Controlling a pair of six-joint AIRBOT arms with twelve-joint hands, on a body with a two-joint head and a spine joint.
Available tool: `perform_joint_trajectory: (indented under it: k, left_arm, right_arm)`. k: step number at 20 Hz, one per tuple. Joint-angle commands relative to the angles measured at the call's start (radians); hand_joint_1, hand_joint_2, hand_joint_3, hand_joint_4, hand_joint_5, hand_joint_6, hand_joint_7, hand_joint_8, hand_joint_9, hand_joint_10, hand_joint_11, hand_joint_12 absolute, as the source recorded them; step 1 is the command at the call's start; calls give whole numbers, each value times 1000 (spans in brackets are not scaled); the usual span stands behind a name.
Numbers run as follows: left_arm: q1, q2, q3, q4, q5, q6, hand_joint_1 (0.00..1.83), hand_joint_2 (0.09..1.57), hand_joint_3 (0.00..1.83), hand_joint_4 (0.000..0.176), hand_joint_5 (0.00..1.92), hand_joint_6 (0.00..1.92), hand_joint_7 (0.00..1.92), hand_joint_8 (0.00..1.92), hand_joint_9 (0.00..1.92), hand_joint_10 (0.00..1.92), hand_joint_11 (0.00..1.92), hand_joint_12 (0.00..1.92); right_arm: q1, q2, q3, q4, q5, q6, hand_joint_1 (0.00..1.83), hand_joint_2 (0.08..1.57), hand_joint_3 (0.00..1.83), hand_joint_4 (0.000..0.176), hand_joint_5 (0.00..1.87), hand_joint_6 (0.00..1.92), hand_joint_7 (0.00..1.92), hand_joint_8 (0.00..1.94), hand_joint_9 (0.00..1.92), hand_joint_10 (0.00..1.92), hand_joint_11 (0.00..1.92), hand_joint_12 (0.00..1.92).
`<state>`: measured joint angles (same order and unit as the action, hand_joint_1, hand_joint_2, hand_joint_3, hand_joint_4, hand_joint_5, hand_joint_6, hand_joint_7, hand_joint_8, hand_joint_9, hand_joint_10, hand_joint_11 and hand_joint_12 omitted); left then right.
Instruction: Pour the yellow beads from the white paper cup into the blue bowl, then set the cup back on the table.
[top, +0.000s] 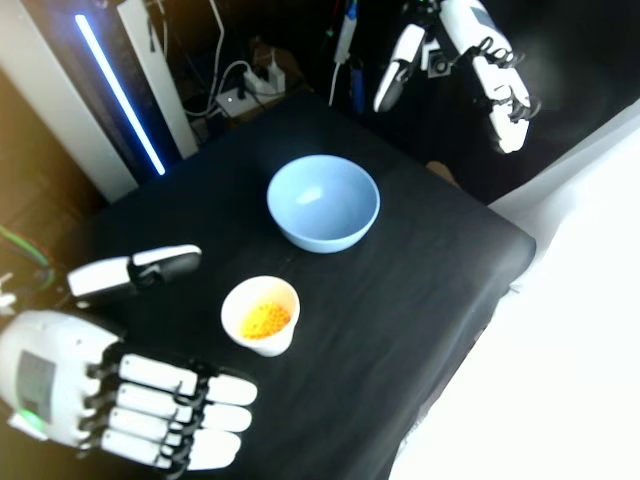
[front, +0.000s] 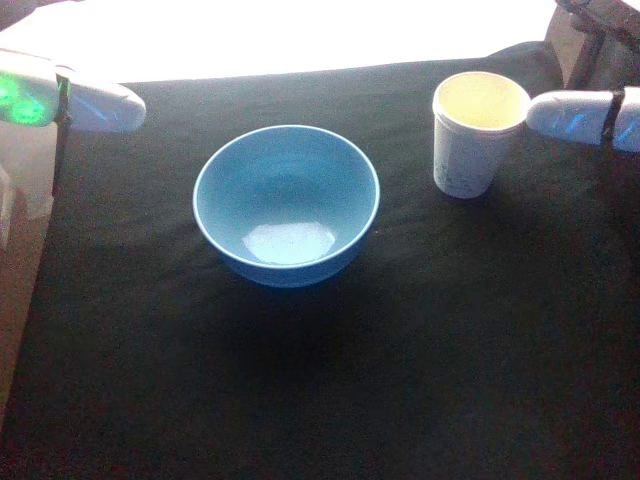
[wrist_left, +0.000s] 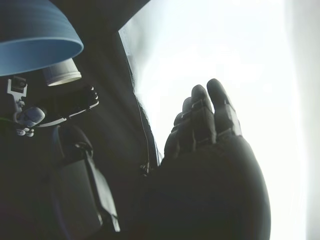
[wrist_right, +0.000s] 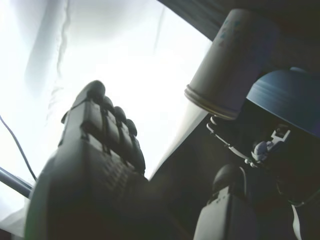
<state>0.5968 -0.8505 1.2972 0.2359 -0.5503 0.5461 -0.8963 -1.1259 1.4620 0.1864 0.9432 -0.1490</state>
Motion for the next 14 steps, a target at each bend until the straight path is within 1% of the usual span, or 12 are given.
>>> perform_joint_trajectory:
  k: [1,2,5,6,7,8,10,12,13,14]
  left_arm:
    - [-4,-2,-3,-28,-113,-7,611,878,2,0,38,5,185,2,268,8,0,626]
    - [-1,-3,-2,-30,-115,-7,610,879,2,0,38,3,176,1,230,10,0,542]
    - [3,-3,-2,-33,-117,-7,618,866,0,0,37,0,184,5,253,12,0,614]
    - [4,-3,-2,-33,-117,-7,618,866,0,0,35,0,186,4,240,5,0,598]
    - [6,-3,-3,-34,-118,-7,606,874,2,0,33,0,181,1,207,4,0,535]
    - [8,-3,-3,-35,-119,-7,609,878,2,0,37,1,185,1,224,10,0,552]
    - [13,-5,-3,-38,-121,-7,609,873,0,0,37,1,179,2,248,9,0,594]
    - [16,-6,-3,-39,-121,-7,609,868,0,0,29,0,172,1,240,3,0,578]
    - [18,-6,-3,-41,-121,-7,610,869,0,0,28,0,173,1,242,3,0,599]
    - [20,-6,-3,-42,-122,-7,615,875,1,0,26,0,184,3,254,5,0,554]
  right_arm:
    - [17,3,12,25,119,17,573,724,0,0,33,1,73,1,100,3,0,379]
    - [17,-4,20,27,121,31,555,729,0,0,18,0,59,0,94,0,0,368]
    - [17,-13,25,38,121,45,534,728,0,0,0,0,29,0,77,0,0,306]
    - [17,-15,25,40,121,48,559,709,0,0,16,6,74,17,110,13,31,317]
    - [17,-17,26,41,121,54,570,717,0,0,4,0,78,17,113,12,24,313]
    - [17,-19,27,41,121,56,554,732,4,0,0,0,67,10,106,8,18,309]
    - [16,-22,30,42,121,63,579,726,0,0,13,5,92,14,126,12,63,329]
    - [16,-28,30,41,121,63,580,727,0,0,13,4,86,10,121,9,70,332]
    - [15,-31,30,39,121,63,572,721,0,0,20,6,86,9,119,7,77,334]
    - [13,-34,30,39,121,63,587,701,0,0,31,9,89,9,121,7,82,335]
